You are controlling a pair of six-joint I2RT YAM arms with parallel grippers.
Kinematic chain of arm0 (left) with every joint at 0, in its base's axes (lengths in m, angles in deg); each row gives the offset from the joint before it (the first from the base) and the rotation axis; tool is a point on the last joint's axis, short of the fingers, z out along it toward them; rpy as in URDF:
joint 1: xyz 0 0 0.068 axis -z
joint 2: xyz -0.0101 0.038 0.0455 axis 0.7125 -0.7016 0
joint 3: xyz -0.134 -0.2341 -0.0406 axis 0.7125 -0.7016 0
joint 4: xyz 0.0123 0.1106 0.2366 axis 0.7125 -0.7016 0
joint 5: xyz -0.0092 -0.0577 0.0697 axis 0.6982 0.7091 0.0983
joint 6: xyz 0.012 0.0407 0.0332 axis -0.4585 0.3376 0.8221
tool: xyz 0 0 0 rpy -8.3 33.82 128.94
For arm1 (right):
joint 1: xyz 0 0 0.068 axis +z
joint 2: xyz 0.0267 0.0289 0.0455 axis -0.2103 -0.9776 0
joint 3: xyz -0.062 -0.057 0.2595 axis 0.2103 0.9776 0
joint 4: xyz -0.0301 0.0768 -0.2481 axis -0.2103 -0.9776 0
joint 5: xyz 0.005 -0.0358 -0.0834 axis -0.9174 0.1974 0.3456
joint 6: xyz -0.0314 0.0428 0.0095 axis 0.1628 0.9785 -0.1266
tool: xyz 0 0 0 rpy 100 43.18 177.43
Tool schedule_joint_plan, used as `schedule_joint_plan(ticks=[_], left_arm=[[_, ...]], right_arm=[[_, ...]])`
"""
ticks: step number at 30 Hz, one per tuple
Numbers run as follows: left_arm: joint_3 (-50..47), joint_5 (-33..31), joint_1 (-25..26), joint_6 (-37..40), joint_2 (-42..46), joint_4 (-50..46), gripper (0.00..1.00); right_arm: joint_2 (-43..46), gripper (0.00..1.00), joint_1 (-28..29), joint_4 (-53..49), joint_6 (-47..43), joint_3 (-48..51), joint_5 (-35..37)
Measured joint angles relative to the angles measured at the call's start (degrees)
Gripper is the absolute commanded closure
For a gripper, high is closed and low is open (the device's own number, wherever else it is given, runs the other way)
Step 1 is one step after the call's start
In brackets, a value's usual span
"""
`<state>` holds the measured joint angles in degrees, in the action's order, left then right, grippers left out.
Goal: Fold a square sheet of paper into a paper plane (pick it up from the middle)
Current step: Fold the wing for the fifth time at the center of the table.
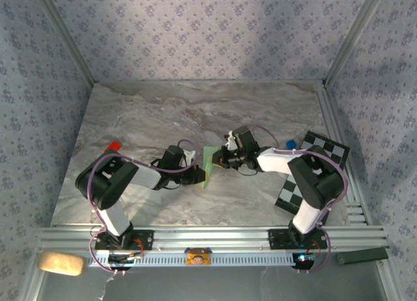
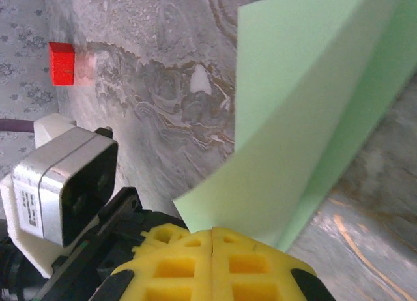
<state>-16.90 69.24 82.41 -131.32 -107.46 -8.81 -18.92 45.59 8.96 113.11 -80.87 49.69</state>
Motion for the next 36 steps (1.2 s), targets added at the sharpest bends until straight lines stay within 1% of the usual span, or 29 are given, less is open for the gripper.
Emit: schedule_joint_plan(ticks=[10,21,29,36], left_arm=[[-0.4,2.4,-1.6,0.7,-0.2,0.2,1.0],[0.2,3.8,-2.3,1.8,-0.5,-1.0,1.0],[1.7,6.5,-2.9,2.4,-1.8,-2.9,1.0],[2.3,7.6,-3.1,2.4,-2.3,-3.8,1.0]], right_arm=[[-5.0,0.97,0.7,1.0,-0.1,-2.6,-0.9],[-6.0,0.97,0.7,1.1,0.0,-2.6,-0.8],[-6.1,0.97,0.4,1.0,0.0,-2.6,0.9],[-7.0,0.97,0.3,1.1,0.1,-2.6,1.5]])
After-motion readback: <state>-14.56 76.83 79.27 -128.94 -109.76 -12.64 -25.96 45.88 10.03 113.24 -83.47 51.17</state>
